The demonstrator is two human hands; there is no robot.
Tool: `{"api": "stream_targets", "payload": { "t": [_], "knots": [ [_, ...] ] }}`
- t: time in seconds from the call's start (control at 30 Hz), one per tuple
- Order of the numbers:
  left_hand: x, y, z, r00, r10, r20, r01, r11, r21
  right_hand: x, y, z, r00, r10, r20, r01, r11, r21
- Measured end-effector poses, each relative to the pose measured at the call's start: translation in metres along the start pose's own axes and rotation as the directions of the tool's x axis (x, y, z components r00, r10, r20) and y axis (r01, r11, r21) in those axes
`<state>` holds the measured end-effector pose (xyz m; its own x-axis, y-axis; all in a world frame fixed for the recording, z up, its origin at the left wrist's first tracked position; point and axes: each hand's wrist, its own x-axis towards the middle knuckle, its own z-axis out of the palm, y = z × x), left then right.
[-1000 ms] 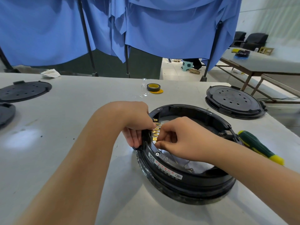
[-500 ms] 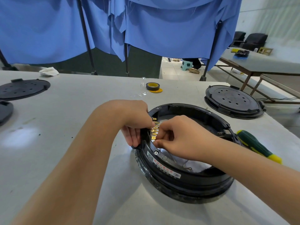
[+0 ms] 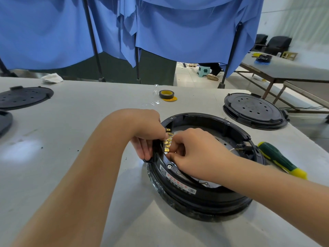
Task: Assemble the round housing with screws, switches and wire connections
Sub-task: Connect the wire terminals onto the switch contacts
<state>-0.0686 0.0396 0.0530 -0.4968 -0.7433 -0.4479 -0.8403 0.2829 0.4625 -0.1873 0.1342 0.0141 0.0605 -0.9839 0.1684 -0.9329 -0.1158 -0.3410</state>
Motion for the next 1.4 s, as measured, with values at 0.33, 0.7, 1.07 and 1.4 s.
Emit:
{"api": "stream_targets", "payload": {
  "t": [0.33,0.7,1.07,1.4],
  "knots": [
    [-0.002,0.004,0.002,0.999,-0.030,-0.016,0.030,1.000,0.004,0.004,0.010,-0.007,0.989,0.007,0.147,-0.047,0.962,0.269],
    [0.000,0.001,0.001,1.000,-0.016,0.006,0.016,1.000,-0.009,-0.001,0.009,-0.001,1.000,-0.004,0.019,0.002,0.992,0.124],
    [0.001,0.000,0.000,1.000,0.002,0.020,-0.002,1.000,-0.012,-0.002,0.003,0.002,1.000,0.010,0.022,-0.013,0.993,0.115],
    [0.004,0.001,0.001,1.000,-0.016,0.008,0.016,0.999,0.029,0.001,0.005,0.004,0.999,-0.015,0.034,0.011,0.993,0.121]
  ]
}}
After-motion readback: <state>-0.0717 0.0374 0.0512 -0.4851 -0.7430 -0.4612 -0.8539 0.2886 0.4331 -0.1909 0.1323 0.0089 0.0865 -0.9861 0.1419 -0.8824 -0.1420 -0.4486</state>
